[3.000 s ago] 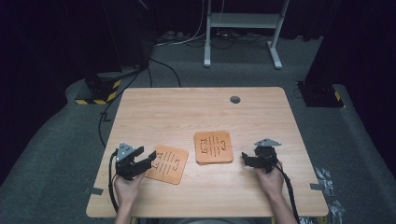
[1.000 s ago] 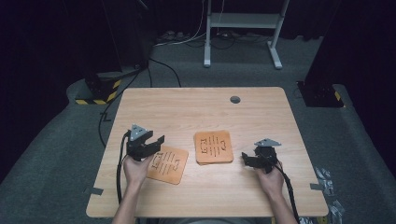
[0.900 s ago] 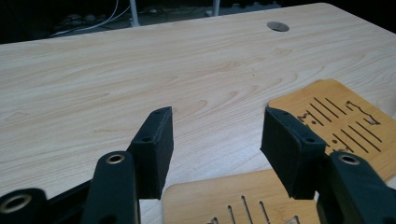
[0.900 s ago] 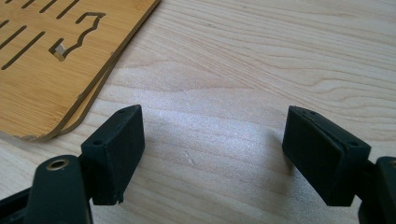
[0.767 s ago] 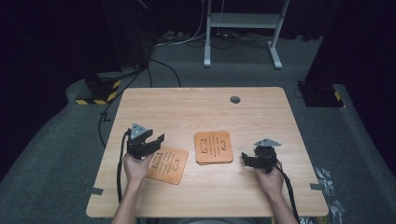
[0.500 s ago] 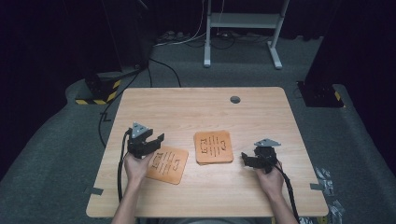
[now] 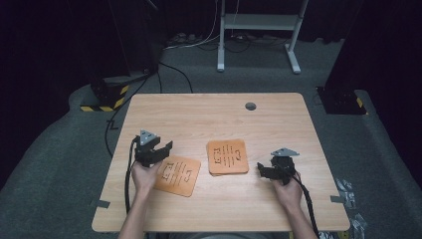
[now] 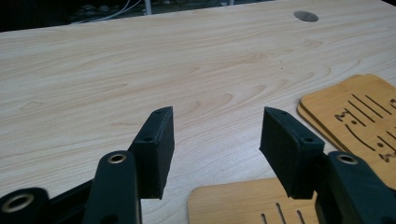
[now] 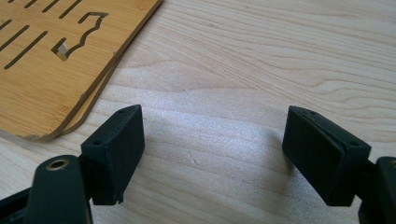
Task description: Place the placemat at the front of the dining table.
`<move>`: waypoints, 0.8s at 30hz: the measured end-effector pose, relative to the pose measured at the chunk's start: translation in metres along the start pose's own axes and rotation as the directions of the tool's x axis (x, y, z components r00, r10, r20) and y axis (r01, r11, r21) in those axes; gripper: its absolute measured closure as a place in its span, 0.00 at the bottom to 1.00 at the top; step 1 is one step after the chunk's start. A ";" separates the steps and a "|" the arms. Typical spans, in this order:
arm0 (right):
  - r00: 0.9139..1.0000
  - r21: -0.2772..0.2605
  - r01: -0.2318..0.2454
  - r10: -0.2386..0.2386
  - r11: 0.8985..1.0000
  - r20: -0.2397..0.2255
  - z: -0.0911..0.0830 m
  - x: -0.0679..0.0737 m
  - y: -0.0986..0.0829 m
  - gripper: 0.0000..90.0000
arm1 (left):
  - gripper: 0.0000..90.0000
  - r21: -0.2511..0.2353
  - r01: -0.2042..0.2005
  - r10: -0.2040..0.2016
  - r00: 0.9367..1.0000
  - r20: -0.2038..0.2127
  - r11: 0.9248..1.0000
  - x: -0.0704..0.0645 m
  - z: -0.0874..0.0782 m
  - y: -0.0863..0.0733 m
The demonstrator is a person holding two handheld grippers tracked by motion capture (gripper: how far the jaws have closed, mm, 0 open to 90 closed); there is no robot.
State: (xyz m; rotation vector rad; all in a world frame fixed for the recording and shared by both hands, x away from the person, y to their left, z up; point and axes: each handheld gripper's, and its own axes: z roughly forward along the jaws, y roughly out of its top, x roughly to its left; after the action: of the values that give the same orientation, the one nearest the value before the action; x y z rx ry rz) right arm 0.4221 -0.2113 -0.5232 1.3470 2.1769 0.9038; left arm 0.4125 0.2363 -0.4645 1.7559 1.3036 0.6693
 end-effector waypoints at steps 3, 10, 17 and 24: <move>1.000 0.000 0.000 0.000 1.000 0.000 0.000 0.000 0.000 0.23 | 0.49 0.002 -0.006 0.006 1.000 -0.015 1.000 0.001 0.001 0.000; 1.000 0.000 0.000 0.000 1.000 0.000 0.000 0.000 0.000 0.23 | 0.49 0.003 0.001 -0.001 1.000 -0.031 1.000 0.006 0.002 -0.002; 1.000 0.000 0.000 0.000 1.000 0.000 0.000 0.000 0.000 0.23 | 0.49 0.008 0.028 -0.027 0.999 -0.046 1.000 0.015 0.006 -0.006; 1.000 0.000 0.001 -0.001 1.000 0.001 0.000 0.000 0.000 0.23 | 0.48 0.021 0.039 -0.038 0.998 -0.058 0.999 0.020 0.009 -0.010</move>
State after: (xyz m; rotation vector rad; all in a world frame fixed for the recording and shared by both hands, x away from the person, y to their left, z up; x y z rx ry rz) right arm 0.4220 -0.2113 -0.5232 1.3462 2.1763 0.9033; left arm 0.4206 0.2534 -0.4790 1.7360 1.3851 0.6905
